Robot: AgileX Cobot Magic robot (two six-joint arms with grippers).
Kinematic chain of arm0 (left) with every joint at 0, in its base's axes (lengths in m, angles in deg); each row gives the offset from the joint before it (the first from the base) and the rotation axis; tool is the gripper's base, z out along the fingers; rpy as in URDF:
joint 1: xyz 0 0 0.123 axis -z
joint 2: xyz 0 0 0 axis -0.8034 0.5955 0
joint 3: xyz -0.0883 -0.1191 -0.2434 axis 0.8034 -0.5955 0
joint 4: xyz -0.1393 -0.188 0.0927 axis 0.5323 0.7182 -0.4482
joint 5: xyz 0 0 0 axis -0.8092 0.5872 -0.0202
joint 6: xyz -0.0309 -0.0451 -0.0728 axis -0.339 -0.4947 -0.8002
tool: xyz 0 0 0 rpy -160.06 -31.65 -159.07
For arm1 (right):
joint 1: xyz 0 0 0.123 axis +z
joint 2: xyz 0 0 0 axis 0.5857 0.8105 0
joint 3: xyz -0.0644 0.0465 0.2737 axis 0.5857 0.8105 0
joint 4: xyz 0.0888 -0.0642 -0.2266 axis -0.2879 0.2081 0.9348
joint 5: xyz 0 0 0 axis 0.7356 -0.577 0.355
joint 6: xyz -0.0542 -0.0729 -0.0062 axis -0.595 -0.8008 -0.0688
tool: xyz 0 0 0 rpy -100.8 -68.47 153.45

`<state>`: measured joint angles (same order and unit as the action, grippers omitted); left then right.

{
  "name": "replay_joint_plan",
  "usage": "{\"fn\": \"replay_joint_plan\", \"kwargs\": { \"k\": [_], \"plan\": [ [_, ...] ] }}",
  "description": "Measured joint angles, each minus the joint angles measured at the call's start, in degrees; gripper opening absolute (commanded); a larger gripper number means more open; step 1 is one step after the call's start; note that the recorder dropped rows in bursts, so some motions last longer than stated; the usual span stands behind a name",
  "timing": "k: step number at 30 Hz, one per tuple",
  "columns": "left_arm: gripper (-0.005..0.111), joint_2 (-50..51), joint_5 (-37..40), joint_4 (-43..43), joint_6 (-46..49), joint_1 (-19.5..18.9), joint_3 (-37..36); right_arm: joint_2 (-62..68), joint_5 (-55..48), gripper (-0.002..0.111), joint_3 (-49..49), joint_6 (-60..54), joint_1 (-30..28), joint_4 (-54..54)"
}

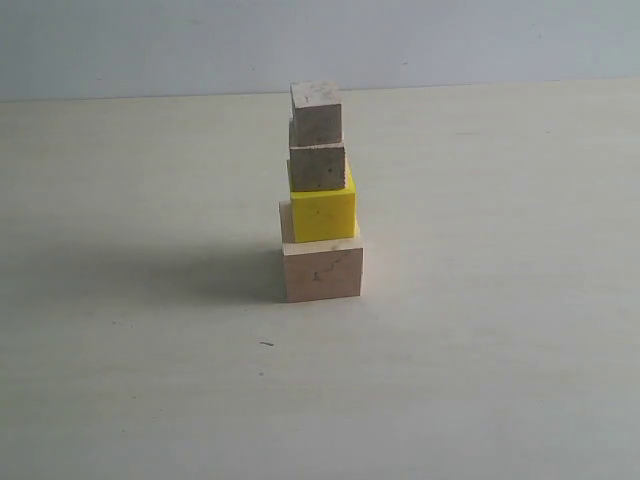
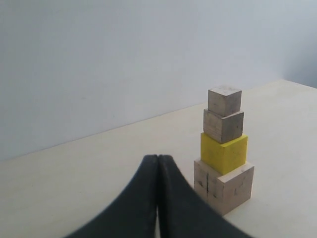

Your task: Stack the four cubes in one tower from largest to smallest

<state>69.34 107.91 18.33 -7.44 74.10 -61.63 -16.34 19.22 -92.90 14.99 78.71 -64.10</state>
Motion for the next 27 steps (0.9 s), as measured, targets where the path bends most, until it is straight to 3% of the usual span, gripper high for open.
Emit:
{"fn": "replay_joint_plan", "kwargs": {
  "k": [14, 27],
  "plan": [
    [0.001, 0.0, -0.3, 0.4, -0.1, 0.0, -0.1, -30.5, 15.1, 0.000, 29.5, -2.2, 0.0, 0.0],
    [0.001, 0.0, -0.4, 0.4, -0.1, 0.0, -0.1, -35.2, 30.4, 0.000, 46.7, -2.2, 0.0, 0.0]
  ]
}}
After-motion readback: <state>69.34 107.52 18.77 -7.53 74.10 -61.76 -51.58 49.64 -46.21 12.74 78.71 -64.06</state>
